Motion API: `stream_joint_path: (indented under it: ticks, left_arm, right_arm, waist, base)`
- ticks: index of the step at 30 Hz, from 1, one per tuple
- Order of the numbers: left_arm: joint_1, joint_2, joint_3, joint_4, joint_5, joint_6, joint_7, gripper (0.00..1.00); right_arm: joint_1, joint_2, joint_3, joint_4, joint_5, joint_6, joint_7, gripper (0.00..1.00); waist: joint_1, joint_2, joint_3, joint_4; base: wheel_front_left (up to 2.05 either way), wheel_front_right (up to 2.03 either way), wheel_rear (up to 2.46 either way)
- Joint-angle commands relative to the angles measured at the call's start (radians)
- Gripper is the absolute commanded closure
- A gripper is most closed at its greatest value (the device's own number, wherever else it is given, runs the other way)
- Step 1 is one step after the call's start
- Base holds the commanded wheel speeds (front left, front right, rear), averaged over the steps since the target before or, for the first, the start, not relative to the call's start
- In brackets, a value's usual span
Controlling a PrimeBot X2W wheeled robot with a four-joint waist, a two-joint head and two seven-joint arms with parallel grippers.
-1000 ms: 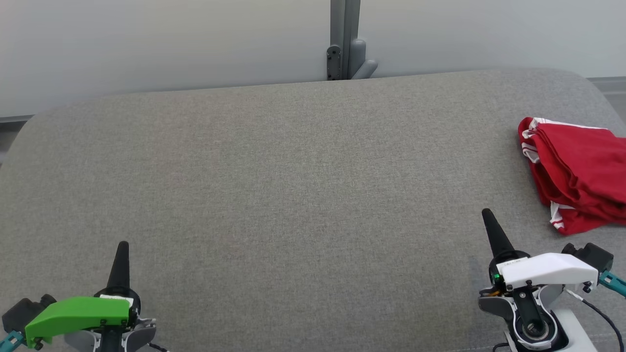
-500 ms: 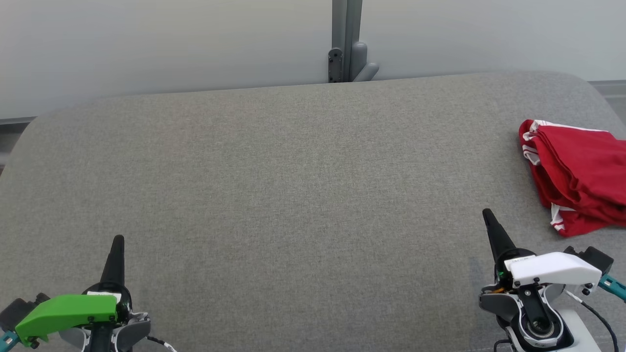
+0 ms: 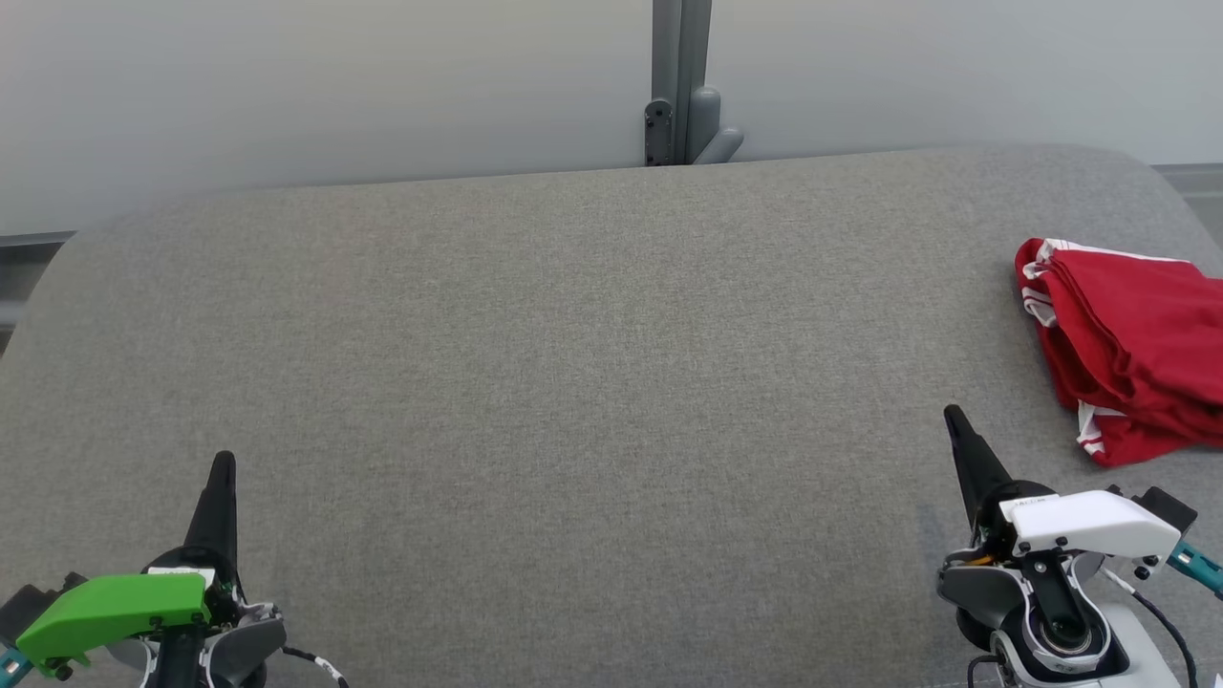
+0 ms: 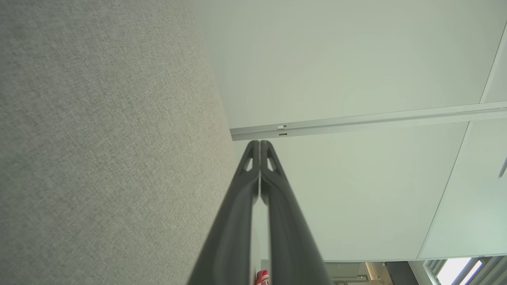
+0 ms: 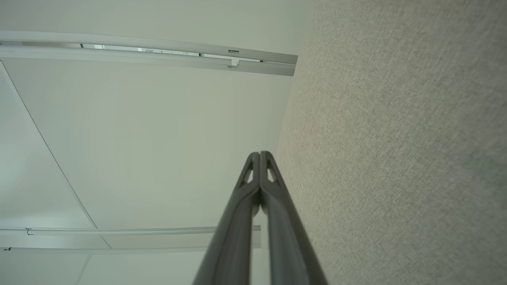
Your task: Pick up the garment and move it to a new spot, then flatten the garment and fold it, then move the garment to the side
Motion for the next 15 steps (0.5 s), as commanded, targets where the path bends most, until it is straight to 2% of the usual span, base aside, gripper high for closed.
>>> stream_joint_path:
  ticks: [1,15]
  left_arm:
    - [-0.015,0.000,0.006,-0.004,-0.012,-0.009,0.003,1.00]
    - [-0.023,-0.002,0.026,-0.003,-0.100,-0.019,0.034,1.00]
  right_arm:
    - [-0.012,-0.006,-0.004,0.001,0.018,0.000,0.005,1.00]
    - [-0.015,-0.006,-0.010,0.007,0.116,0.000,0.025,1.00]
  waist:
    - [0.0000,0.0000,0.000,0.000]
    - [0.0000,0.0000,-0.008,0.004]
  base:
    - [0.00,0.00,0.00]
    - [0.00,0.00,0.00]
